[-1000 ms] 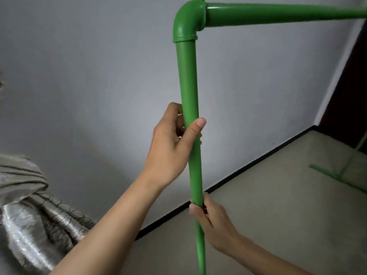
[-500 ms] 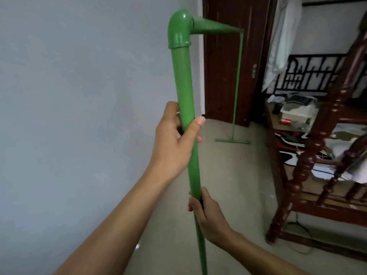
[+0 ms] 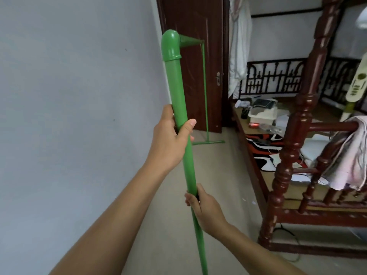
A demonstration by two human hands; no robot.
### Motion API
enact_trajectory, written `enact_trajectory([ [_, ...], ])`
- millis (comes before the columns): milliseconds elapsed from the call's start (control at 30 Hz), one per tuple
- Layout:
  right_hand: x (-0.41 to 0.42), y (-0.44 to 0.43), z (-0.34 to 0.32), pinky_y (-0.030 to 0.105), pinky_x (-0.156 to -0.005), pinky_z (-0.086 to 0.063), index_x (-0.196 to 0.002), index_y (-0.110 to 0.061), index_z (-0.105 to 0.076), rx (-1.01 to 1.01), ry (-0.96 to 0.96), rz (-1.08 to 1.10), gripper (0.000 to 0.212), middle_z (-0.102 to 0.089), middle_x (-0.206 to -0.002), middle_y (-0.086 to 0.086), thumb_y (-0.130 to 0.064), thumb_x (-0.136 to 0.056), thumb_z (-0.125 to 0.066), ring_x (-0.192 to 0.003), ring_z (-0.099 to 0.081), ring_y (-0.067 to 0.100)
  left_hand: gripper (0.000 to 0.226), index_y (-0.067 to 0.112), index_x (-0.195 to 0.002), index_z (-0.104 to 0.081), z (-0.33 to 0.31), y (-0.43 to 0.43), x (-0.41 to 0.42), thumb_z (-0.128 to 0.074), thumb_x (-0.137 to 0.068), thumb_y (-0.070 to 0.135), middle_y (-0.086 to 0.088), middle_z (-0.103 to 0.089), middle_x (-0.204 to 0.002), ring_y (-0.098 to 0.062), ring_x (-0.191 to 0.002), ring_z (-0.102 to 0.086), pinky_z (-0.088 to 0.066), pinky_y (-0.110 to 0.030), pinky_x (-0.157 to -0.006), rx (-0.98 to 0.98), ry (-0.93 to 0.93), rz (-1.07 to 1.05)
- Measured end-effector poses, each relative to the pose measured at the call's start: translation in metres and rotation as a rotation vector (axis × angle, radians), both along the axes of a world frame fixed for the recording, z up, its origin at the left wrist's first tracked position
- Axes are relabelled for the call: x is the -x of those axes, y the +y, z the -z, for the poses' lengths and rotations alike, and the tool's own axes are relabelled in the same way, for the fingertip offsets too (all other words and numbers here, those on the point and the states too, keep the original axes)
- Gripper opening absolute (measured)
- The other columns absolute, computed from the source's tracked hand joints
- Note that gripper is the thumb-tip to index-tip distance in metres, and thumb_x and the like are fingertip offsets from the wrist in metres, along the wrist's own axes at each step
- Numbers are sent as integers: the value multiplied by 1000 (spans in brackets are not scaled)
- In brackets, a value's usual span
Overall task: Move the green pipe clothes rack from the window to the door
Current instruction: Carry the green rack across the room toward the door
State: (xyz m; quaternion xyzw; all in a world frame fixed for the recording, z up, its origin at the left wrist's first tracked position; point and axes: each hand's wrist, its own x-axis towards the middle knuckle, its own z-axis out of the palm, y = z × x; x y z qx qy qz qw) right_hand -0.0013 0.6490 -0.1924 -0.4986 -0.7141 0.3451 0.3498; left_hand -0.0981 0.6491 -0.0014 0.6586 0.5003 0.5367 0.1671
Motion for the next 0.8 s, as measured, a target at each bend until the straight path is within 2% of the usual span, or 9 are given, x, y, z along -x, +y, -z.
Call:
enact_trajectory([
  [133, -5, 54, -2, 51, -69, -53, -91, -27, -45, 22, -20, 28, 38, -70, -83, 5, -62, -86, -31, -74, -66, 25, 15, 20, -95, -43, -2, 57, -6, -56, -91, 26, -4, -65, -80, -21, -72, -72, -60, -45, -74, 41, 9, -11],
  [233, -7, 95, -7, 50, -67, -52, -92, -24, -44, 36, -56, 51, 37, -70, -83, 7, -59, -88, -32, -71, -64, 28, 17, 17, -99, -43, -3, 100, -9, -56, -91, 25, -5, -65, -82, -24, -75, -72, -60, -45, -76, 69, 8, -10],
  [367, -6, 141, -10, 45, -61, -46, -94, -20, -45, 50, -79, 76, 36, -64, -74, 11, -54, -92, -35, -65, -59, 31, 18, 17, -102, -45, -1, 154, -7, -56, -91, 26, -10, -67, -84, -26, -76, -72, -59, -47, -77, 81, 3, -7],
  [467, -2, 176, -11, 43, -58, -44, -94, -20, -46, 72, -75, 85, 35, -57, -68, 6, -53, -93, -36, -61, -55, 28, 21, 15, -105, -46, 0, 192, -4, -55, -91, 28, -12, -69, -85, -25, -75, -72, -60, -46, -75, 66, 22, -19],
  [600, 4, 223, -11, 48, -66, -50, -95, -19, -48, 82, -74, 116, 37, -66, -79, 12, -54, -92, -37, -70, -61, 32, 22, 14, -105, -45, 0, 242, 0, -55, -91, 28, -9, -68, -82, -24, -72, -71, -60, -44, -73, 56, 35, -14],
  [800, 18, 293, -14, 47, -70, -52, -96, -20, -48, 78, -87, 154, 36, -69, -87, 12, -54, -93, -37, -76, -63, 30, 19, 17, -101, -44, -3, 315, 14, -55, -90, 27, -3, -64, -75, -25, -70, -71, -60, -44, -71, 56, 30, 21],
])
